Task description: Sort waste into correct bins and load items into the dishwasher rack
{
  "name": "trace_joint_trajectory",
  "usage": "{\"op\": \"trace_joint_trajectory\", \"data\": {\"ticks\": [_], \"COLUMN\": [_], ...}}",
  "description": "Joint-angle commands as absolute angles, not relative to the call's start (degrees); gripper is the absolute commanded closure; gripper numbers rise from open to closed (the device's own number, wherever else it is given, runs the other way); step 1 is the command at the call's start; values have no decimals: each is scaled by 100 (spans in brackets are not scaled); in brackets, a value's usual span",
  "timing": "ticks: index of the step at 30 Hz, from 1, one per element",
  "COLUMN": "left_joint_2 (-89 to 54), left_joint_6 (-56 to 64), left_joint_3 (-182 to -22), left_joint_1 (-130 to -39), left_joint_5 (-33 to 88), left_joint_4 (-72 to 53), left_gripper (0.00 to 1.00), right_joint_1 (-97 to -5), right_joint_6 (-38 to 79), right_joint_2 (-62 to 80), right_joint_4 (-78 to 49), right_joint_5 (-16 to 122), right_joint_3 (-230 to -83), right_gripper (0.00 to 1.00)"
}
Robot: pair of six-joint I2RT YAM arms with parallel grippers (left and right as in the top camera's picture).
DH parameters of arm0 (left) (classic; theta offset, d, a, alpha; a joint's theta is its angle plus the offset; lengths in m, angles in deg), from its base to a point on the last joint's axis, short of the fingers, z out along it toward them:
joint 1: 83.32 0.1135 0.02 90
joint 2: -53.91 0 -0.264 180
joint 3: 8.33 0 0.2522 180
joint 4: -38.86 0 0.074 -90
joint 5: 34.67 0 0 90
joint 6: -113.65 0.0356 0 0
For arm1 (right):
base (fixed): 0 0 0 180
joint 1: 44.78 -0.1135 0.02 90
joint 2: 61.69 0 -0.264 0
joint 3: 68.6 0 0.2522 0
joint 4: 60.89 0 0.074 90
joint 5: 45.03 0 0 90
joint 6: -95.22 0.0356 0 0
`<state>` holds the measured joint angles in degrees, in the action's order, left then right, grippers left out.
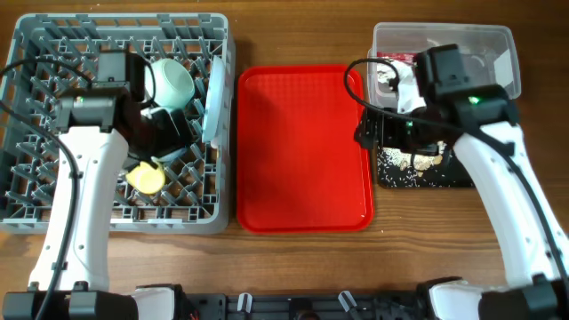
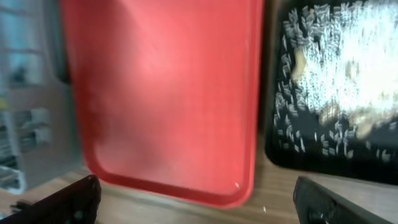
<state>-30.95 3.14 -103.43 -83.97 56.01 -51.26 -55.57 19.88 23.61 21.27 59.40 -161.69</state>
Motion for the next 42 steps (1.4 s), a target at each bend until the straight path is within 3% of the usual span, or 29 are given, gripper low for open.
{"op": "trace_joint_trajectory", "data": {"ticks": [1,5,12,16,36,42], "left_joint_2": [-2887,-1943,944,1801,2011,2011], "left_joint_6": [237,242,631,631,631,631], "left_joint_3": [-10206,-9493,-7395,-7185,-7185,-7185], "left_joint_1": [-8661,-8862,-8906,-8906,-8906,-8906], "left_joint_5": [5730,5726,5090,5088,5088,5088], "left_joint_4": [-5205,-4715,-2971,-2975,-2997,-2997], "left_gripper": [0,0,0,0,0,0], "right_joint_1": [-5561,-5574,-5907,-5907,-5856,-5238], "right_joint_6": [2196,2333,2346,2342,2239,1243], "right_joint_2": [2238,1493,-1479,-2485,-2520,-3700], "right_joint_4": [2256,2064,565,639,816,-314], "right_joint_5": [5608,5256,4218,4006,3803,4098], "right_joint_3": [-16210,-15891,-13968,-13747,-13736,-13024], "right_gripper": [0,0,0,0,0,0]}}
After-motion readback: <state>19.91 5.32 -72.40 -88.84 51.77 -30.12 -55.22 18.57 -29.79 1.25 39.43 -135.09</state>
